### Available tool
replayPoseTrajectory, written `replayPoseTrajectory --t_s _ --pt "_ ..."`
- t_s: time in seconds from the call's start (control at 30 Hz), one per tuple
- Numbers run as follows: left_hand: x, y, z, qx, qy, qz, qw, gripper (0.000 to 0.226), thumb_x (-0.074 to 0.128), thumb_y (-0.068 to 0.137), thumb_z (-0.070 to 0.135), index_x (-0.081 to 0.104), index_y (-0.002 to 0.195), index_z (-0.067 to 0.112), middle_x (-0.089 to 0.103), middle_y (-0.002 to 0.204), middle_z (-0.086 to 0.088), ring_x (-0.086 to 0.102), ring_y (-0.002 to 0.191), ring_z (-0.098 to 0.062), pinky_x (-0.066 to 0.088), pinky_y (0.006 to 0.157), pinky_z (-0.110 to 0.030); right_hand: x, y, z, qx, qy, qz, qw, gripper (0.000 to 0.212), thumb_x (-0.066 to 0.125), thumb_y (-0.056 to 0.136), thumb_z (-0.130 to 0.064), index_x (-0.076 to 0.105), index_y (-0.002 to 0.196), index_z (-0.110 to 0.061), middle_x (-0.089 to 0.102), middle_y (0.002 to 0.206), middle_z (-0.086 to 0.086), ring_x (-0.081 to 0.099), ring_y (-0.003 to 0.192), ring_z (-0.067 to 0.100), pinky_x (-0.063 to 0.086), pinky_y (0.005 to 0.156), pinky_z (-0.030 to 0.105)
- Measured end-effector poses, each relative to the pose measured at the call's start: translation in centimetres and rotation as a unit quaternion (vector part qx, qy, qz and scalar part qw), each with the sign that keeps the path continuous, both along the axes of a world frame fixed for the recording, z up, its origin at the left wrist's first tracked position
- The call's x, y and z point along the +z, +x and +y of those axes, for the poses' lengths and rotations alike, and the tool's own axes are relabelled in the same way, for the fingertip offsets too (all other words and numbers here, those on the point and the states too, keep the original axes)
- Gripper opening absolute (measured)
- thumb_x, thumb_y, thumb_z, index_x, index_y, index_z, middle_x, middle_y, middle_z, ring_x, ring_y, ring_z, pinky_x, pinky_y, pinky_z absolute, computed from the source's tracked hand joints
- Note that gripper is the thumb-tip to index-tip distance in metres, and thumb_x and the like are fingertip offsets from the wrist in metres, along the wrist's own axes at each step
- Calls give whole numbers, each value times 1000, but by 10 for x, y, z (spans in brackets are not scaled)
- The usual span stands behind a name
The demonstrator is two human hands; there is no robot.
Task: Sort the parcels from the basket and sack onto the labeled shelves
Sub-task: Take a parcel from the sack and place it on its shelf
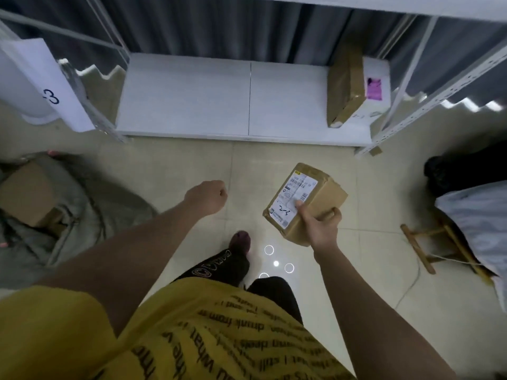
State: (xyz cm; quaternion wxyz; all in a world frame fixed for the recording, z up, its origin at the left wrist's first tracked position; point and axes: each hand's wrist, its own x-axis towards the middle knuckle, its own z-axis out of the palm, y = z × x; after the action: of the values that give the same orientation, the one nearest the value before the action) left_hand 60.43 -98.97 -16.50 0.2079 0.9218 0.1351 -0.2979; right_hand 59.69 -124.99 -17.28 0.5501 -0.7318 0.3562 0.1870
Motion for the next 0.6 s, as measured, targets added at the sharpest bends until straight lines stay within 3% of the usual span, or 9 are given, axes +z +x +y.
replayPoseTrajectory --t_s 0.17,0.43,0.6 --pt "-2 65 -58 23 -11 7 1000 25 37 100 25 59 110 18 61 117 -2 59 99 -24 45 78 -31 -3 90 -48 71 -37 3 997 120 85 60 -59 15 151 -26 42 144 5 50 125 26 44 103 40" --pt "-30 134 -179 157 -6 3 988 25 36 99 22 59 109 17 61 114 -5 55 92 -22 39 76 -29 -28 207 -146 203 -46 22 978 115 85 65 -51 13 150 -22 43 143 5 49 125 27 45 96 37" --pt "-74 175 -249 181 1 20 983 30 34 98 20 57 117 16 59 119 -7 57 107 -28 43 83 -34 -73 276 -193 271 -65 39 960 118 89 62 -46 12 149 -30 40 145 5 46 127 28 48 93 39"
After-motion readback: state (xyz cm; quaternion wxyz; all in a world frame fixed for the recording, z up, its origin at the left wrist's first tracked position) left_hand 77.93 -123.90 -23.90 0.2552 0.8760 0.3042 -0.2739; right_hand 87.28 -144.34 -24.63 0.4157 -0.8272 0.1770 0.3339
